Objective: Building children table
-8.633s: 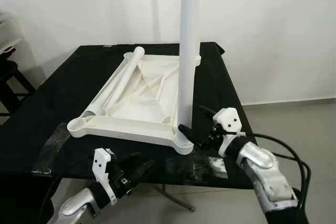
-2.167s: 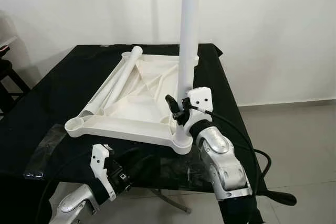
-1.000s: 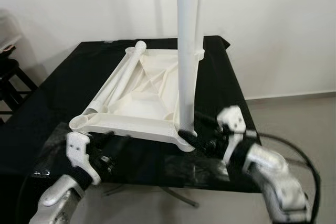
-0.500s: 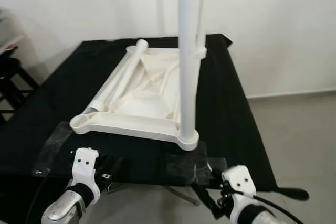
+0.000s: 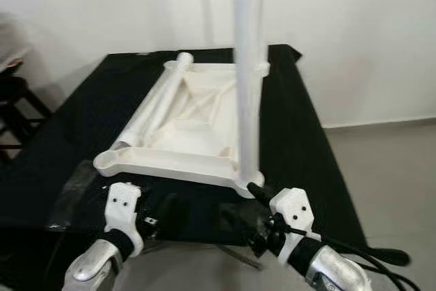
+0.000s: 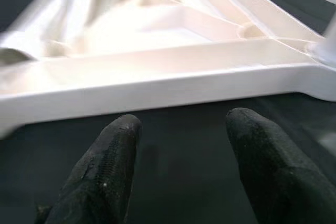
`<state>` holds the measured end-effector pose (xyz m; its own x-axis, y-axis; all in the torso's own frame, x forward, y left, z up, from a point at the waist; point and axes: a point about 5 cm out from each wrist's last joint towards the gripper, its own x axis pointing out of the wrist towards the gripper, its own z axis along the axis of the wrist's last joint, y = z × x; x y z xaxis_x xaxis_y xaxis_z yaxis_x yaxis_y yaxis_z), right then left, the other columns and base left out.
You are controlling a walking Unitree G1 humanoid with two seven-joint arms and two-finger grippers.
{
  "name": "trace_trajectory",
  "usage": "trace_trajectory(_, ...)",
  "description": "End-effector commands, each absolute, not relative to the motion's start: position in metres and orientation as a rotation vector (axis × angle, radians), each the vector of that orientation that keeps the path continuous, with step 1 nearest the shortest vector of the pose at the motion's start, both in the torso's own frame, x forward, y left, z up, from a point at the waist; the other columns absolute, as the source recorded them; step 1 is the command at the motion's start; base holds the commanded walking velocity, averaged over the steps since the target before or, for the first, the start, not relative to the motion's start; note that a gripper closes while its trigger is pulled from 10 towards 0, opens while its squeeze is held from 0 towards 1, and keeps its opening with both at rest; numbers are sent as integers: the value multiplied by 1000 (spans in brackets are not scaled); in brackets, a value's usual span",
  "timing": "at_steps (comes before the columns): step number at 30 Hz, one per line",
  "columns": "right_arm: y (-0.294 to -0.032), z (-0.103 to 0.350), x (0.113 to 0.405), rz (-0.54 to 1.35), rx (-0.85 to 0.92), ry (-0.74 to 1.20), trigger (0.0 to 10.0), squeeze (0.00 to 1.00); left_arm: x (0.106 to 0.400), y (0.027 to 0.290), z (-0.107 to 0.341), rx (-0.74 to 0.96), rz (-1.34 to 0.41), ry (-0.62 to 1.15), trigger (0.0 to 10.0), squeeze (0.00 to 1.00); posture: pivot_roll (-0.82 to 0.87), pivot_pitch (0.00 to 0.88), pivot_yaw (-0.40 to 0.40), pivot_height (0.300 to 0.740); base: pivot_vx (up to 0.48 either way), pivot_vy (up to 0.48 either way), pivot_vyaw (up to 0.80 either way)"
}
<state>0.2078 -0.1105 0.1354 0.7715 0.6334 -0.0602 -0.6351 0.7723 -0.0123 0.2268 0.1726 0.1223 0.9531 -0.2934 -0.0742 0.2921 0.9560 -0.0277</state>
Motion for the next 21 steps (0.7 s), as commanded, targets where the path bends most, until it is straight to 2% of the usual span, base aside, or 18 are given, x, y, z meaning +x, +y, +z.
trace_trajectory(1,-108,136,209,690,-27,50,10000,0,227,180,122,6,-263,80,10000,0,-7,67,49,740,0,480,0)
trace_trajectory(9,-106,148,225,700,-40,2,10000,0,243,179,135,-38,-265,43,10000,0,-45,66,42,740,0,480,0)
trace_trajectory(10,-105,154,239,669,-65,-45,10000,0,252,176,140,-35,-285,19,10000,0,-45,32,50,740,0,480,0)
trace_trajectory(13,-104,157,248,631,-82,-80,10000,0,255,173,141,-26,-294,11,10000,0,-46,6,56,740,0,480,0)
trace_trajectory(21,-105,157,274,548,-132,-106,10000,0,267,169,140,-18,-309,-4,10000,0,-33,0,44,740,0,480,0)
